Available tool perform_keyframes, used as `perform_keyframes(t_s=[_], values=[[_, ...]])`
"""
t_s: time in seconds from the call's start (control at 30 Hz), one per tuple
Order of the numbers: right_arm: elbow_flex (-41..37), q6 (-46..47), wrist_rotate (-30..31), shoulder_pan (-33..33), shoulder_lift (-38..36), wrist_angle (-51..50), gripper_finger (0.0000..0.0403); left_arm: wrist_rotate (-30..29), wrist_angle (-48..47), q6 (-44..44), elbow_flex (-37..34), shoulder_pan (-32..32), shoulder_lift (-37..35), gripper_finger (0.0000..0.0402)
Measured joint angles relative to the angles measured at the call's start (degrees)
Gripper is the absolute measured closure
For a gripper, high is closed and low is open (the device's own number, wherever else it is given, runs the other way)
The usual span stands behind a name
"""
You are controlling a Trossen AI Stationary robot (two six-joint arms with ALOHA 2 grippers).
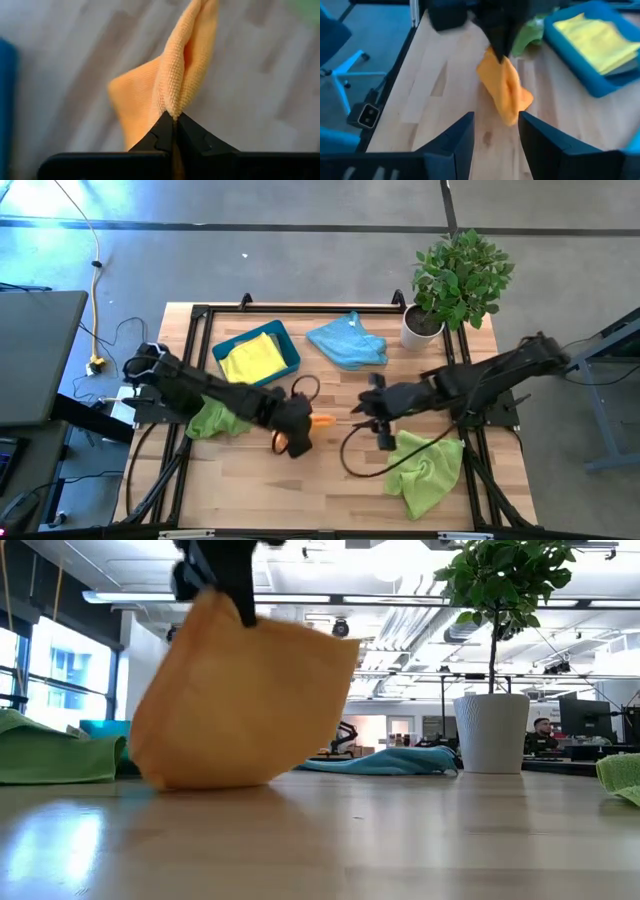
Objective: Fold microfiber towels
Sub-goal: Put the folded orange microfiber cloth into the bin
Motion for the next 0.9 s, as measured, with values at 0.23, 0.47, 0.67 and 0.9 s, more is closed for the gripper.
perform_keyframes(t_s=[0.23,0.47,0.67,0.9], values=[[0.0,-2.2,10.8,-0.7,-6.0,-5.6,0.0261,-1.5,-8.5,12.3,0.0,8.9,0.0,0.0400],[0.1,-2.8,19.7,-3.1,-7.4,-6.9,0.0261,-10.6,-15.9,24.8,0.0,18.0,0.0,0.0400],[0.1,-2.8,20.9,-7.3,-7.4,-7.0,0.0262,-15.8,-20.2,32.4,0.0,25.1,0.0,0.0400],[0.1,-2.8,21.0,-12.3,-7.4,-7.0,0.0262,-17.8,-23.5,35.5,-0.2,32.2,0.0,0.0400]])
